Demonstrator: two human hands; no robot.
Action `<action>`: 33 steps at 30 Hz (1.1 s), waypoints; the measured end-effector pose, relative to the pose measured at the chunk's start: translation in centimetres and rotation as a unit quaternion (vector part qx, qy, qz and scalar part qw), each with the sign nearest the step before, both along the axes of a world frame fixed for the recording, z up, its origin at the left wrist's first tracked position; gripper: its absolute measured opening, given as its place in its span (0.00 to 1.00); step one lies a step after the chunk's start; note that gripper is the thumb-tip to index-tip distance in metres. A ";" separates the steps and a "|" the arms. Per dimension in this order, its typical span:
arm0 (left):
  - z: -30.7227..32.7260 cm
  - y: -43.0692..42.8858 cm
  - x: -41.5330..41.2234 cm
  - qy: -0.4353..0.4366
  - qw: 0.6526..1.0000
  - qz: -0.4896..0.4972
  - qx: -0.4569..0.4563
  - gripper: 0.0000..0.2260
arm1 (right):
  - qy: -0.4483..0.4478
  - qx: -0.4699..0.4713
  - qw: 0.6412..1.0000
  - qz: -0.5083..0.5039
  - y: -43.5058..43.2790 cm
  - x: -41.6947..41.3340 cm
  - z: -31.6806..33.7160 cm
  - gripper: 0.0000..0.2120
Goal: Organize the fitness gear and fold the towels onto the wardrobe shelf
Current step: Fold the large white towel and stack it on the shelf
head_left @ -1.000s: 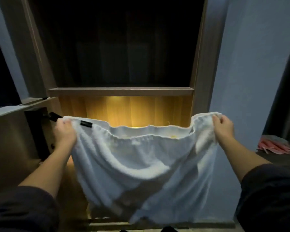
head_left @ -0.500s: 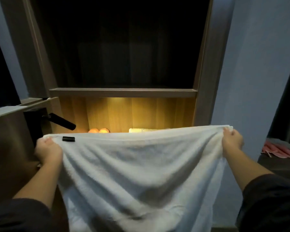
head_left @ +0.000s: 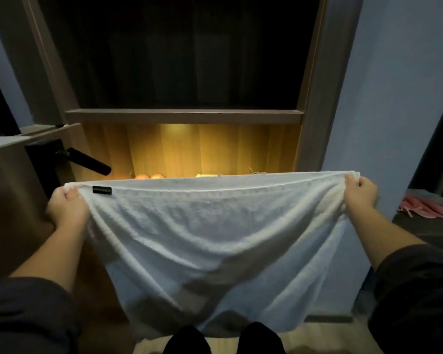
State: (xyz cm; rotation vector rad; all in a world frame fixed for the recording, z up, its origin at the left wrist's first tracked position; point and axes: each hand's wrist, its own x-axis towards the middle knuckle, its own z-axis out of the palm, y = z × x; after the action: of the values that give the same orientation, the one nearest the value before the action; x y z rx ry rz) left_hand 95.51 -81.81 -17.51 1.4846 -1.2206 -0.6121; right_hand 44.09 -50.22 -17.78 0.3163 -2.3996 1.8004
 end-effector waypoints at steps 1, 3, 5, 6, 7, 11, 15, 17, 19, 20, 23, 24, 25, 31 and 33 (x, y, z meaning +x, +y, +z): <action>-0.3 0.1 0.2 -0.005 1.000 -0.005 0.000 0.15 | 0.006 0.009 1.000 0.016 0.3 0.0 -0.3 0.19; -0.9 0.4 0.3 -0.024 0.999 -0.026 0.034 0.16 | -0.003 0.025 0.999 0.031 0.8 -0.2 -1.3 0.18; -1.2 1.0 -0.1 -0.026 0.997 -0.039 0.057 0.17 | -0.021 0.041 0.998 0.032 1.1 -0.2 -2.3 0.17; -1.2 1.4 -0.3 -0.021 0.998 -0.039 0.049 0.17 | -0.023 0.045 0.998 0.033 1.1 -0.1 -2.6 0.17; -1.2 1.7 -0.5 -0.014 0.999 -0.036 0.034 0.16 | -0.019 0.042 0.998 0.035 1.0 0.1 -2.7 0.17; -1.2 2.2 -0.4 0.028 0.999 -0.039 0.026 0.13 | -0.008 0.012 0.999 0.029 0.6 0.6 -2.5 0.17; -0.7 2.7 -1.0 -0.007 0.999 -0.033 0.040 0.13 | 0.004 0.019 0.999 0.041 0.4 1.4 -2.2 0.18; -0.2 3.1 -1.8 -0.049 0.998 -0.036 0.024 0.14 | 0.008 0.020 0.997 0.071 -0.6 2.7 -1.1 0.18; 0.6 3.8 -3.5 -0.071 0.994 -0.085 -0.023 0.14 | -0.002 0.010 0.992 0.128 -2.2 5.1 0.2 0.16; 1.0 4.5 -4.6 -0.079 0.988 -0.125 -0.047 0.12 | -0.007 0.004 0.985 0.170 -2.9 6.8 0.9 0.15; 2.8 7.7 -8.8 -0.113 0.949 -0.270 -0.113 0.09 | 0.056 0.050 0.943 0.324 -4.7 12.9 2.6 0.12; 3.4 8.9 -10.0 -0.126 0.931 -0.315 -0.137 0.09 | 0.086 0.075 0.916 0.384 -5.2 15.0 3.1 0.15; 4.0 10.0 -11.1 -0.136 0.910 -0.356 -0.160 0.09 | 0.109 0.094 0.887 0.439 -5.7 16.9 3.6 0.18; 7.2 14.0 -12.9 -0.090 0.834 -0.511 -0.185 0.08 | 0.136 0.064 0.836 0.527 -5.9 21.8 5.9 0.20; 7.5 14.3 -12.9 -0.060 0.824 -0.535 -0.175 0.06 | 0.109 0.024 0.823 0.557 -5.6 22.1 6.3 0.16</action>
State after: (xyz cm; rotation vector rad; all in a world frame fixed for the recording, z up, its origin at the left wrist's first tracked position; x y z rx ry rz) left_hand 82.65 -67.50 -10.00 0.4119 -2.1249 -0.9445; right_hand 66.22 -55.84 -11.45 2.1453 -2.1740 1.7840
